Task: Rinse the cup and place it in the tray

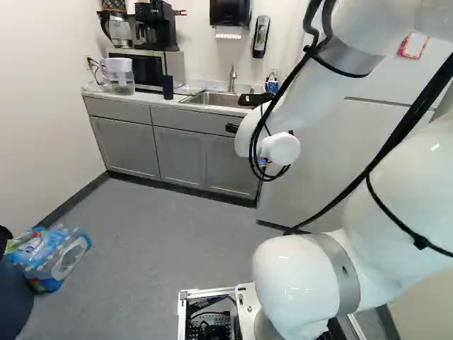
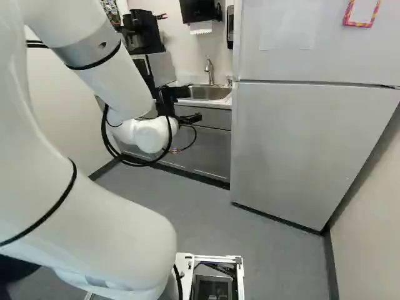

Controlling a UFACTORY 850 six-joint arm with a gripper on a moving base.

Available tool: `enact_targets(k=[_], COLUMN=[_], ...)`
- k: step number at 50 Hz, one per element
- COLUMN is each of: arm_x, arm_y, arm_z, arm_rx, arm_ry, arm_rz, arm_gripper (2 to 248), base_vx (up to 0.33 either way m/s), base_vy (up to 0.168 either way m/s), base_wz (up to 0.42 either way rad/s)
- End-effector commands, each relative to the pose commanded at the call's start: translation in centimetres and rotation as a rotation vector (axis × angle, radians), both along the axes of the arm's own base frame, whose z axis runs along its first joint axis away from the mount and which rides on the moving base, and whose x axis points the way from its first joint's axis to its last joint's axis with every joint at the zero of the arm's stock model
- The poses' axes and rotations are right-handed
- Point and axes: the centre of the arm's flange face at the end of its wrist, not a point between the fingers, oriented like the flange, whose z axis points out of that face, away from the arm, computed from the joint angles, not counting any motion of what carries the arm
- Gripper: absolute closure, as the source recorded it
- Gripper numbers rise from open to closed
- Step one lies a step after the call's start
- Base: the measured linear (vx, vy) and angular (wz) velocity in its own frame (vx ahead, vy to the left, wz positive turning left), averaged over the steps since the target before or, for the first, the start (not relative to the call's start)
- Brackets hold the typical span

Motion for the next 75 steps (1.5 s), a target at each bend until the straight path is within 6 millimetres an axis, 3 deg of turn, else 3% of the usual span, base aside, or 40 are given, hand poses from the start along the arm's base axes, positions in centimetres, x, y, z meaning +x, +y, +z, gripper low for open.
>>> enact_targets(k=[75], arm_x=[4.3], arm_y=[0.0], arm_z=[6.7], arm_rx=[0.0], arm_ry=[-0.029], arm_rz=[0.0], arm_gripper=[3], base_vx=[0.0], base_vy=[0.0], base_wz=[0.0])
